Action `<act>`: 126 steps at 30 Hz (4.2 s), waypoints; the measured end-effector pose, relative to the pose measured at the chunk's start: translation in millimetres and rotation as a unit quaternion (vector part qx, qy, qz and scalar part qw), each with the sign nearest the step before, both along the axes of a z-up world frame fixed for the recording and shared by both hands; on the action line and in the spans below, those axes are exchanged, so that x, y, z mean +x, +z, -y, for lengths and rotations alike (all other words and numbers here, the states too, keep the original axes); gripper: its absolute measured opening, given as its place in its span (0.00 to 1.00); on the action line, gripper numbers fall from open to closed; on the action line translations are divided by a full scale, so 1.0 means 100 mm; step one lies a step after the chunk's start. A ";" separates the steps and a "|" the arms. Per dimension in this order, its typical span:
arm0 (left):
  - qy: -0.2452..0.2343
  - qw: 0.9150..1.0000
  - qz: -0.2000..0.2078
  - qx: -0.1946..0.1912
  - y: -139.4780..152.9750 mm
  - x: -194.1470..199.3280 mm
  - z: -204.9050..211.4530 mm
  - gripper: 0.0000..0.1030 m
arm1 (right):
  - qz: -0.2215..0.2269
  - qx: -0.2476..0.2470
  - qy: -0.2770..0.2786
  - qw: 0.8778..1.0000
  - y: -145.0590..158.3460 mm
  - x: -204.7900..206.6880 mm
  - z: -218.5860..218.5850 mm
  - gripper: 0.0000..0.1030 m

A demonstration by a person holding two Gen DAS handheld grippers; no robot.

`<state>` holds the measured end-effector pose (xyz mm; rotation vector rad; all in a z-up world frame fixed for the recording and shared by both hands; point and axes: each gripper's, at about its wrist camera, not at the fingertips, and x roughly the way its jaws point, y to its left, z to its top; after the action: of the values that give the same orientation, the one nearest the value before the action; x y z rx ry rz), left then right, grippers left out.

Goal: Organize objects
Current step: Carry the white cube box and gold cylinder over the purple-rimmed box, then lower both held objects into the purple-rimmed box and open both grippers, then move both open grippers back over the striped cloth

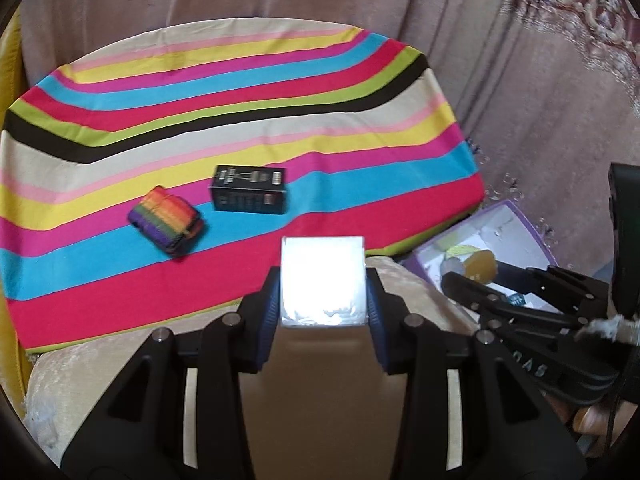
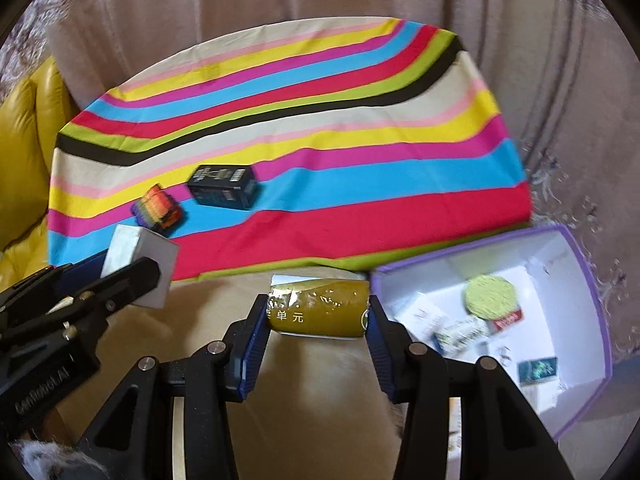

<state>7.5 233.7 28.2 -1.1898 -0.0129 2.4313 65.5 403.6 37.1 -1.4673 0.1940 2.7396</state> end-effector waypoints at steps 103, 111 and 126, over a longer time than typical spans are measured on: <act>-0.154 0.973 0.159 0.058 -0.28 -0.30 -1.62 0.64 | 0.024 0.116 -0.186 0.975 -0.08 0.20 -1.57 0.69; -0.125 0.977 0.155 0.074 -0.22 -0.34 -1.24 0.67 | 0.019 0.124 -0.163 0.979 -0.01 0.12 -1.32 0.71; -0.086 0.980 0.152 0.098 -0.20 -0.37 -0.60 0.69 | 0.022 0.138 -0.109 0.984 0.01 -0.07 -0.79 0.73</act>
<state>-29.4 293.7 8.5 -1.3951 -0.2261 2.0287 58.5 482.8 38.3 -1.3430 -0.0261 2.4428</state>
